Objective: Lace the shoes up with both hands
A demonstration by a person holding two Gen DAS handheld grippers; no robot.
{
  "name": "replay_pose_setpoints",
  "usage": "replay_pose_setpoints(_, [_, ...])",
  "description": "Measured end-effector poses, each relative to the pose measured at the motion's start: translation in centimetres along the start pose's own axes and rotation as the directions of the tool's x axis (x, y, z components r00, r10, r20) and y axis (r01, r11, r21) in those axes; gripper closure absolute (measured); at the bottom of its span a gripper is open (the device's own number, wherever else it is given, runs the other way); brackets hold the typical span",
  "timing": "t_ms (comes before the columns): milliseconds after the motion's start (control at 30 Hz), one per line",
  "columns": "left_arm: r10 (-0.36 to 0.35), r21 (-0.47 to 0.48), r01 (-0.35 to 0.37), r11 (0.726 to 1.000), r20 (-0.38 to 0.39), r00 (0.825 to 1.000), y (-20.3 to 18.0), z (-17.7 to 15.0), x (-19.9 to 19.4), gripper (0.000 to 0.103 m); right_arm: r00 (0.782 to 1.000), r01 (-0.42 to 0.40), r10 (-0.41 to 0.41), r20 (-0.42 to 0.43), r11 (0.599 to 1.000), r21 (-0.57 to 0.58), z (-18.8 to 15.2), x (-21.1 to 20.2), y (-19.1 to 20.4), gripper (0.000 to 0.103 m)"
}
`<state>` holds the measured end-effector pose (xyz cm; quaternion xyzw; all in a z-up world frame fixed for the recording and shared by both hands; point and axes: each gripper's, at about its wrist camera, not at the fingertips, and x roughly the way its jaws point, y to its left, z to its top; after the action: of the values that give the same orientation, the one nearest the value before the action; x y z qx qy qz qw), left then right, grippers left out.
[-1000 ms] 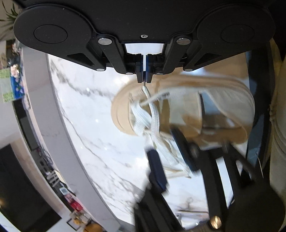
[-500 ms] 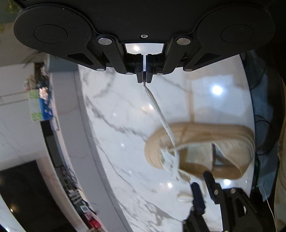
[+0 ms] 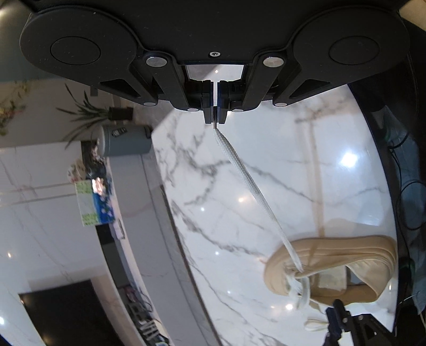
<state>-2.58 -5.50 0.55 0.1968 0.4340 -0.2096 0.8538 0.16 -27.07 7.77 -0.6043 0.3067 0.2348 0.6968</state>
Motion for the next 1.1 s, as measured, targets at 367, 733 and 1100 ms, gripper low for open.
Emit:
replay_pose_setpoints(367, [0.001, 0.000, -0.001, 1.000, -0.002, 1.000, 0.0, 0.0, -0.2, 0.094, 0.993, 0.073, -0.069, -0.091, 0.996, 0.047, -2.9, -0.1, -1.4, 0.103])
replay_pose_setpoints(733, [0.009, -0.002, -0.009, 1.000, 0.048, 0.999, 0.3, 0.4, -2.0, 0.091, 0.998, 0.055, -0.055, -0.016, 0.998, 0.033, -0.6, 0.8, -0.1, 0.103])
replay_pose_setpoints(1100, [0.002, 0.004, -0.002, 1.000, 0.068, 0.998, 0.3, 1.0, -2.3, 0.083, 0.983, -0.064, 0.085, 0.161, 0.989, -0.135, 5.7, 2.0, 4.2, 0.103])
